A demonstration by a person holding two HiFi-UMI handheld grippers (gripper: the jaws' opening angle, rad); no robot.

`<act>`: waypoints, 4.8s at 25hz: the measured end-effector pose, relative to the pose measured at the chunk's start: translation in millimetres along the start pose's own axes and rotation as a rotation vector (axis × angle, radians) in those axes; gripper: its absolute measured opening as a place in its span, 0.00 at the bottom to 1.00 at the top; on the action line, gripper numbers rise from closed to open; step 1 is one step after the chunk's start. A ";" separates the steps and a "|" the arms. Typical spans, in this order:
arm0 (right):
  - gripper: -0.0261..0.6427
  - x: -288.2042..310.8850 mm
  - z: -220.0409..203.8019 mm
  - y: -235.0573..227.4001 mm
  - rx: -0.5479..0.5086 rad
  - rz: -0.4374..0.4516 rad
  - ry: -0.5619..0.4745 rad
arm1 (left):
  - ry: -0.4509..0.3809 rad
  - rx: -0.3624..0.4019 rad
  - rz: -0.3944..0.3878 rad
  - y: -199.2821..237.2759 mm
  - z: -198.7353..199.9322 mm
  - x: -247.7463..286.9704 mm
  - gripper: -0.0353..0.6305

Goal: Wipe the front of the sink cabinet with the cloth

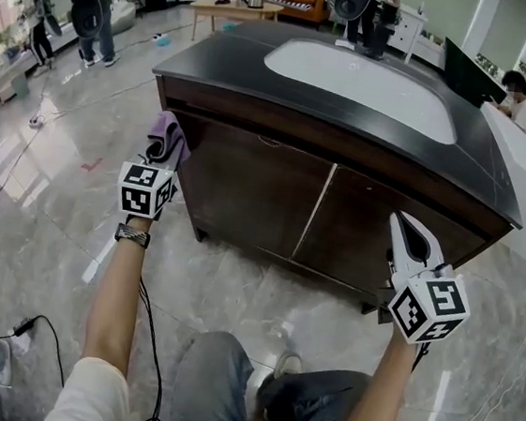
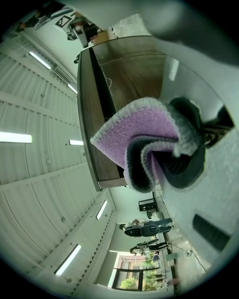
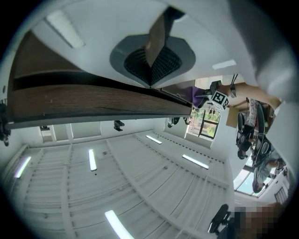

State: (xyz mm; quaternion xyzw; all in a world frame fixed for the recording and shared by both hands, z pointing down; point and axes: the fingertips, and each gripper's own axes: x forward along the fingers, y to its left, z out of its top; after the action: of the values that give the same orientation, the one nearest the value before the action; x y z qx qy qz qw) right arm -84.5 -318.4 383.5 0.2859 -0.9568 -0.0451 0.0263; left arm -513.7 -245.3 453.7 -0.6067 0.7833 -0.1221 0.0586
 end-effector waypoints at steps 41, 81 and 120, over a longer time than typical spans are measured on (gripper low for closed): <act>0.05 -143.6 -6.0 -76.5 -0.004 -0.296 0.046 | -0.149 0.044 -0.487 -297.1 92.2 6.3 0.12; 0.05 -254.7 -50.9 -144.5 0.095 -0.509 0.092 | -0.242 0.020 -0.871 -593.1 176.2 8.5 0.12; 0.05 -249.0 -15.4 -121.2 0.133 -0.465 -0.012 | -0.107 0.051 -0.996 -666.0 46.5 -2.3 0.12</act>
State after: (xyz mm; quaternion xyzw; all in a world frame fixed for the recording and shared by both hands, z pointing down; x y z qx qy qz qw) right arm 190.6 -283.5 380.3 0.4992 -0.8664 0.0115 -0.0092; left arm 121.5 -404.5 583.5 -0.9107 0.3914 -0.1229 0.0483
